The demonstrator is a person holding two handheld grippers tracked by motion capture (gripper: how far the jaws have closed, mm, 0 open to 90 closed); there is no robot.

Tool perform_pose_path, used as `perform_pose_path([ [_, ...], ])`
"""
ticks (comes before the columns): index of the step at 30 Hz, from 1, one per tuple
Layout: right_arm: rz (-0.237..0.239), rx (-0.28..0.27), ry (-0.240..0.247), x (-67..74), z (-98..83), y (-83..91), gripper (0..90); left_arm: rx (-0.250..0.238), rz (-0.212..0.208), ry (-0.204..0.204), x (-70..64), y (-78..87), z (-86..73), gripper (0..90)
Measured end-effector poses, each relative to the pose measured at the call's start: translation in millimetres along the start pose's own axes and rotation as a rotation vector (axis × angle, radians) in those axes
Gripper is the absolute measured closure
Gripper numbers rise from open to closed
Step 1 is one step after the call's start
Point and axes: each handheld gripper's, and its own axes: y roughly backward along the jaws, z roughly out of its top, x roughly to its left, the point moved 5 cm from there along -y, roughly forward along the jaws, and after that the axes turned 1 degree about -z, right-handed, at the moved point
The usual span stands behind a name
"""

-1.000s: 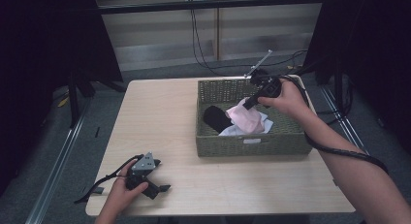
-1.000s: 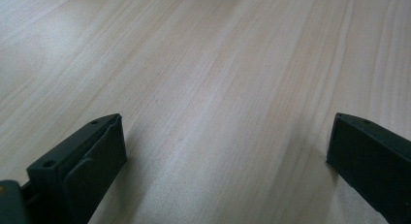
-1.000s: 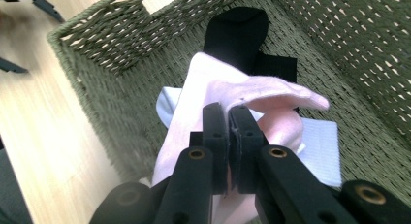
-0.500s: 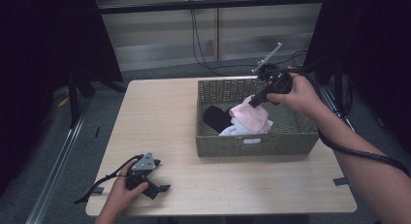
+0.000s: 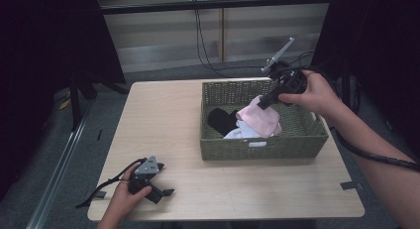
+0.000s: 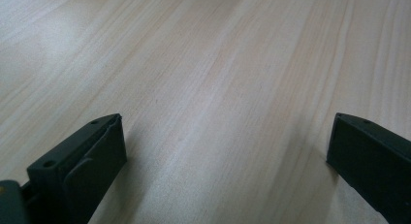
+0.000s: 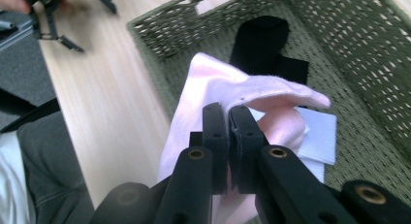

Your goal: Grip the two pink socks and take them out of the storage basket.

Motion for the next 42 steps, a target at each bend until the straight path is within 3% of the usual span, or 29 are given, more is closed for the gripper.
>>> perform_pose_path([
  [8, 0.028, 0.007, 0.039, 17.2, -4.8, 1.6, 86.6, 0.0, 0.0, 0.0, 0.0, 0.0, 0.0, 0.0],
  [16, 0.054, -0.028, 0.072, 30.3, -10.0, 8.1, 86.5, 0.0, 0.0, 0.0, 0.0, 0.0, 0.0, 0.0],
  [42, 0.112, 0.009, 0.15, 67.0, -22.4, 9.7, 86.2, -0.003, 0.001, 0.0, 0.0, -0.2, 0.0, 0.0],
])
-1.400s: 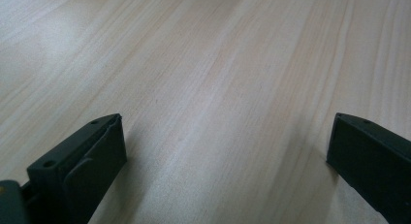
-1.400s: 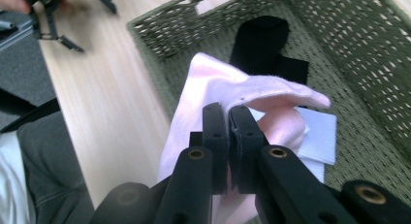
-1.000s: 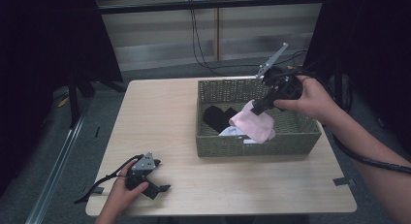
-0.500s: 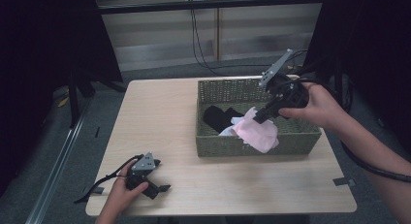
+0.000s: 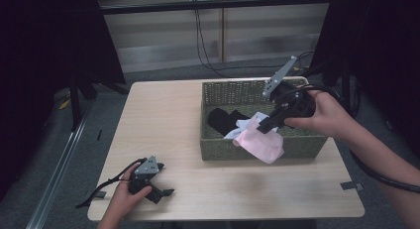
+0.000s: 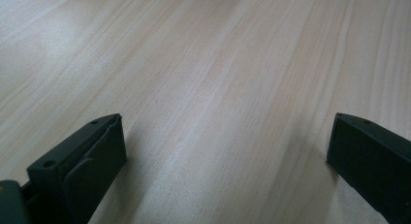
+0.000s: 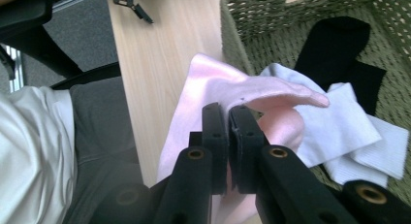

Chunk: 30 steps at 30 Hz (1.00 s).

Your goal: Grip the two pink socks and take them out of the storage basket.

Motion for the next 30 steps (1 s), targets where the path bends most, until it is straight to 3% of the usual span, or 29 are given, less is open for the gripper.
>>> perform_pose_path([
  [15, 0.056, 0.017, 0.058, 20.4, -2.5, -22.0, 86.1, -0.001, 0.0, 0.0, 0.0, -0.1, 0.0, 0.0],
  [30, 0.086, 0.043, 0.068, 23.7, -8.4, -51.5, 86.1, -0.002, 0.0, 0.002, -0.2, -0.1, 0.0, 0.0],
])
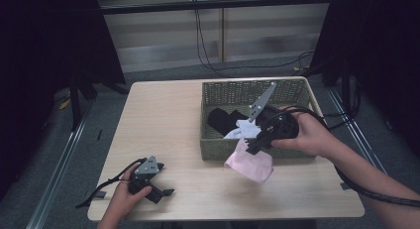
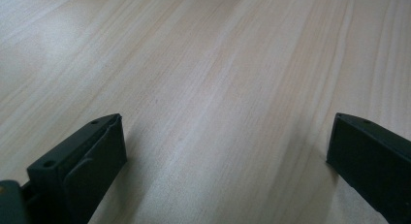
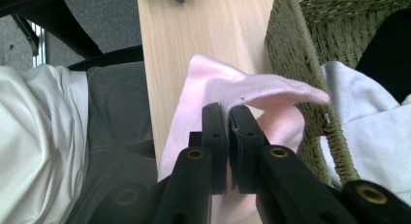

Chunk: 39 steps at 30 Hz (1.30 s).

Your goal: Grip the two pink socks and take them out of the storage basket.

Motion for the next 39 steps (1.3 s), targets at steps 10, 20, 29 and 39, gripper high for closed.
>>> perform_pose_path([
  [10, 0.006, 0.027, 0.005, -1.3, -6.2, -18.6, 86.2, -0.003, -0.002, 0.001, -0.1, -0.2, 0.0, 0.0],
  [20, 0.015, 0.044, -0.002, -5.7, -11.9, -34.3, 86.2, -0.001, -0.002, 0.001, -0.1, -0.1, 0.0, 0.0],
  [29, 0.009, 0.059, -0.012, -7.4, -16.1, -47.1, 86.1, 0.001, 0.0, 0.0, 0.0, 0.1, -0.1, 0.0],
  [39, 0.004, 0.056, -0.014, -10.5, -20.4, -59.9, 86.1, 0.001, -0.001, 0.0, 0.0, 0.1, -0.1, 0.0],
])
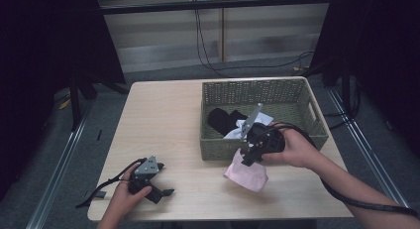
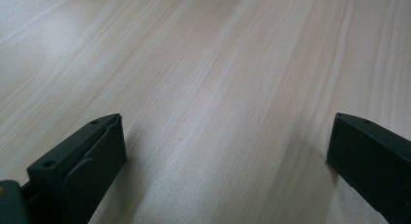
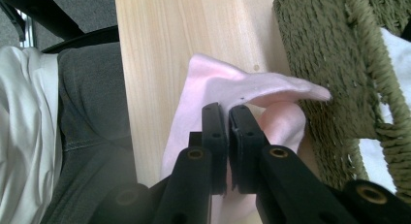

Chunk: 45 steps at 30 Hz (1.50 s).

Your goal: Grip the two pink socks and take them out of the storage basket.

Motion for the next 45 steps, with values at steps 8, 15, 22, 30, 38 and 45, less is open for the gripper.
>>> perform_pose_path([
  [8, -0.004, 0.003, -0.006, -1.4, -1.5, -8.9, 86.1, -0.002, -0.001, 0.001, -0.1, -0.1, 0.0, 0.0],
  [15, -0.018, 0.018, 0.0, -0.9, 0.0, -17.2, 86.0, 0.0, 0.0, 0.0, 0.0, 0.0, 0.0, 0.0],
  [22, -0.011, -0.005, 0.004, -1.3, 4.4, -27.7, 85.9, -0.003, -0.002, 0.001, -0.1, -0.2, 0.1, 0.0],
  [30, -0.016, -0.002, -0.003, -2.3, 8.2, -38.1, 85.7, -0.001, 0.0, 0.0, 0.0, -0.1, 0.0, 0.0],
  [38, -0.002, 0.002, -0.001, -1.7, 6.4, -48.7, 85.5, -0.002, -0.001, 0.0, 0.0, -0.1, 0.0, 0.0],
  [45, 0.008, 0.005, -0.017, -0.9, 3.5, -54.7, 85.3, 0.0, 0.0, 0.0, 0.0, 0.0, 0.0, 0.0],
])
